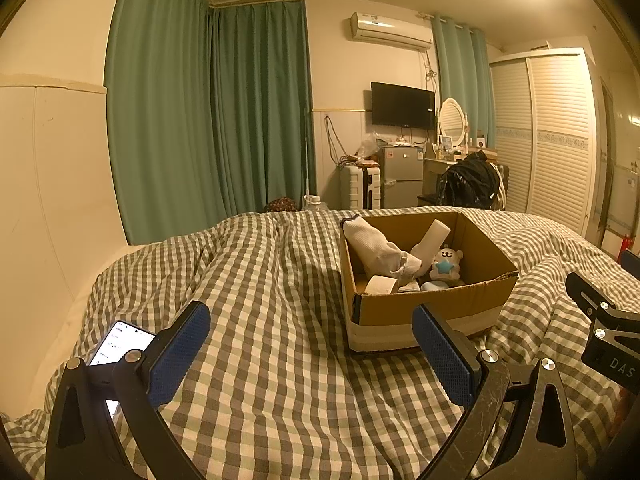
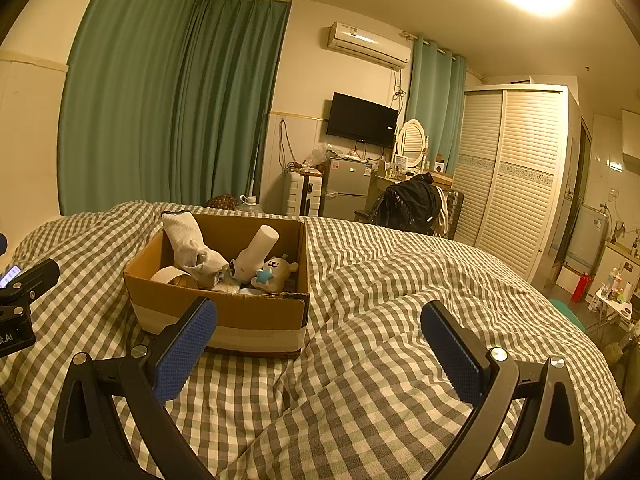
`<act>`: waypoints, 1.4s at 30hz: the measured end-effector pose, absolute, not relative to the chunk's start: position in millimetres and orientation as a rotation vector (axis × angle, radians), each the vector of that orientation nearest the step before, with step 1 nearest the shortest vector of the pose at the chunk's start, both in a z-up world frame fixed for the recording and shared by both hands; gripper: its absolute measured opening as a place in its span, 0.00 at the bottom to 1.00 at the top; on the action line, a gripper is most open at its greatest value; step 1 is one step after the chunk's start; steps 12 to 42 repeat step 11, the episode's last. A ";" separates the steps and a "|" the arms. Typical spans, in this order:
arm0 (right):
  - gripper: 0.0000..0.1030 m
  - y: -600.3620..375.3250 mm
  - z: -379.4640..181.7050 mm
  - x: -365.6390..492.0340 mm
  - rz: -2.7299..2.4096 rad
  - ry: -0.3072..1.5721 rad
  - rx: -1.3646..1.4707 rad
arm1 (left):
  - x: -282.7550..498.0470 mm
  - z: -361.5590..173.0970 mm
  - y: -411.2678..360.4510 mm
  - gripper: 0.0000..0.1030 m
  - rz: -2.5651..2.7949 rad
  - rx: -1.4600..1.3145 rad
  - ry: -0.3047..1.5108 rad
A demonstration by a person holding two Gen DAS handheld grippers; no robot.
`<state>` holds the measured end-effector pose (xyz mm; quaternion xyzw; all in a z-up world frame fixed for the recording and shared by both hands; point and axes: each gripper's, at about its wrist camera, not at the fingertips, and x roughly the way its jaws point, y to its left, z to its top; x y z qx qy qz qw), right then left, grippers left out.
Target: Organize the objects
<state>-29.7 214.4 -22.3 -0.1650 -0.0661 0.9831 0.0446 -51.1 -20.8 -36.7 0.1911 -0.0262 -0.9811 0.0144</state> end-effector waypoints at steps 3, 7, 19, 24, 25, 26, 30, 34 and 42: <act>0.99 214.4 -22.4 -29.8 3.004 -0.203 -0.505 | -51.0 -36.9 -20.8 1.00 -3.055 0.594 -0.083; 0.99 214.2 -22.4 -29.8 3.004 -0.203 -0.504 | -51.1 -37.0 -21.0 1.00 -3.054 0.595 -0.082; 0.99 214.2 -22.4 -30.0 3.004 -0.202 -0.506 | -50.6 -37.2 -22.0 1.00 -3.052 0.585 -0.086; 0.99 214.2 -22.4 -30.0 3.004 -0.202 -0.506 | -50.6 -37.2 -22.0 1.00 -3.052 0.585 -0.086; 0.99 214.2 -22.4 -30.0 3.004 -0.202 -0.506 | -50.6 -37.2 -22.0 1.00 -3.052 0.585 -0.086; 0.99 214.2 -22.4 -30.0 3.004 -0.202 -0.506 | -50.6 -37.2 -22.0 1.00 -3.052 0.585 -0.086; 0.99 214.2 -22.4 -30.0 3.004 -0.202 -0.506 | -50.6 -37.2 -22.0 1.00 -3.052 0.585 -0.086; 0.99 214.2 -22.4 -30.0 3.004 -0.202 -0.506 | -50.6 -37.2 -22.0 1.00 -3.052 0.585 -0.086; 0.99 214.2 -22.4 -30.0 3.004 -0.202 -0.506 | -50.6 -37.2 -22.0 1.00 -3.052 0.585 -0.086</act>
